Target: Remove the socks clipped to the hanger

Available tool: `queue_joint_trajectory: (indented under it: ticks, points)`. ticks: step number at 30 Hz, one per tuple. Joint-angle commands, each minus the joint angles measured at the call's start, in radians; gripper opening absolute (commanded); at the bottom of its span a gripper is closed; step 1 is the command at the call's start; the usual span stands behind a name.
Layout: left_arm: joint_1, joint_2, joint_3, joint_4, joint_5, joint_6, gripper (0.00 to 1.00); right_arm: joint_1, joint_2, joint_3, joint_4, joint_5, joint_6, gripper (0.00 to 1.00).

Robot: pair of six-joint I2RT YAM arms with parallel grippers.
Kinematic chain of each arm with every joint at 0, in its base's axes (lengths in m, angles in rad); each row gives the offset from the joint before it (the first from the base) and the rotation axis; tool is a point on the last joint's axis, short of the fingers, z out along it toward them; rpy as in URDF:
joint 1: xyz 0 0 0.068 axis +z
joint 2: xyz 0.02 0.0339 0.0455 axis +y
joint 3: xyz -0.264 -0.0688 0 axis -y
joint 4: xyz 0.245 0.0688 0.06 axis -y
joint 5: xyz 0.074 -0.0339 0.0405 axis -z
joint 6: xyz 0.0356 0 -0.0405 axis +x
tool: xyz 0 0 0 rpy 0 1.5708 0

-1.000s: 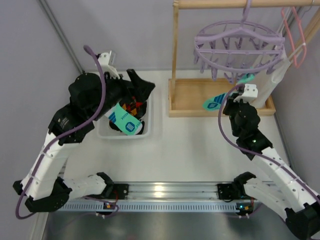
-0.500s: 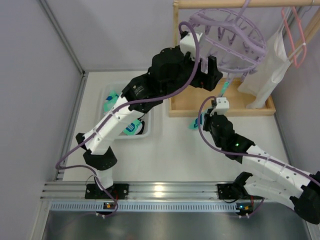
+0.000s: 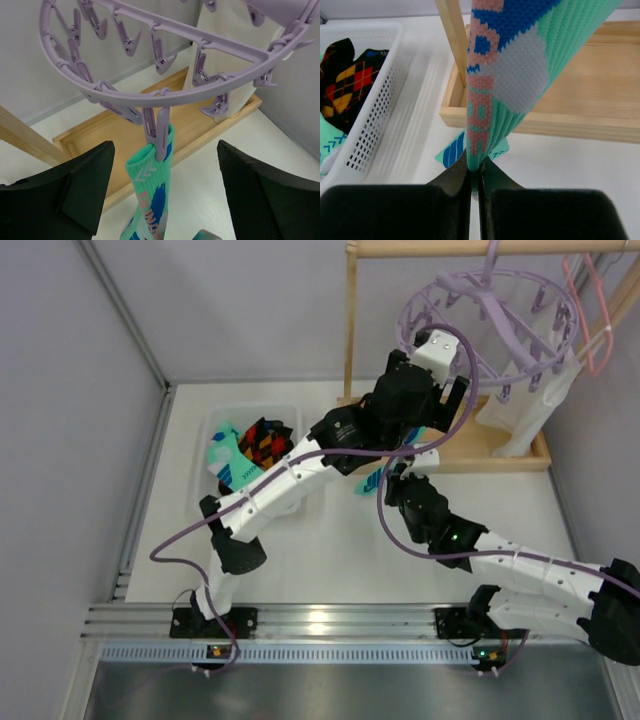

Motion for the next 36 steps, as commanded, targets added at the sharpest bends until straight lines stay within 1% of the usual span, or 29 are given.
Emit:
queue_joint_trajectory:
  ticks: [1, 3, 5, 11, 15, 19, 21, 22, 24, 30, 36]
  points:
    - [0.008, 0.006, 0.02, 0.096, -0.045, 0.031, 0.86, 0.027, -0.007, -0.026, 0.141, -0.026, -0.015, 0.0]
    - [0.017, 0.008, 0.011, 0.108, -0.008, 0.019, 0.86, 0.029, -0.013, -0.044, 0.179, -0.064, -0.027, 0.0]
    - [0.025, 0.014, 0.008, 0.115, 0.049, 0.01, 0.86, 0.029, -0.018, -0.051, 0.183, -0.072, -0.033, 0.0]
    - [0.074, 0.015, -0.01, 0.116, 0.141, -0.046, 0.85, 0.03, -0.039, -0.071, 0.196, -0.104, -0.046, 0.0]
    - [0.095, 0.003, -0.055, 0.134, 0.201, -0.049, 0.83, 0.029, -0.056, -0.08, 0.209, -0.118, -0.053, 0.0]
    - [0.098, -0.006, -0.09, 0.151, 0.241, -0.055, 0.77, 0.03, -0.082, -0.089, 0.218, -0.139, -0.056, 0.0]
    - [0.104, -0.002, -0.096, 0.156, 0.269, -0.058, 0.73, 0.029, -0.09, -0.094, 0.228, -0.156, -0.059, 0.0]
    - [0.106, 0.003, -0.096, 0.162, 0.276, -0.058, 0.7, 0.029, -0.094, -0.095, 0.23, -0.161, -0.063, 0.0]
    - [0.106, 0.011, -0.095, 0.17, 0.302, -0.058, 0.68, 0.029, -0.099, -0.095, 0.23, -0.175, -0.066, 0.0]
    - [0.107, 0.026, -0.09, 0.197, 0.31, -0.049, 0.61, 0.029, -0.107, -0.097, 0.23, -0.202, -0.066, 0.0]
    - [0.123, 0.037, -0.092, 0.208, 0.307, -0.05, 0.59, 0.03, -0.125, -0.107, 0.23, -0.228, -0.069, 0.0]
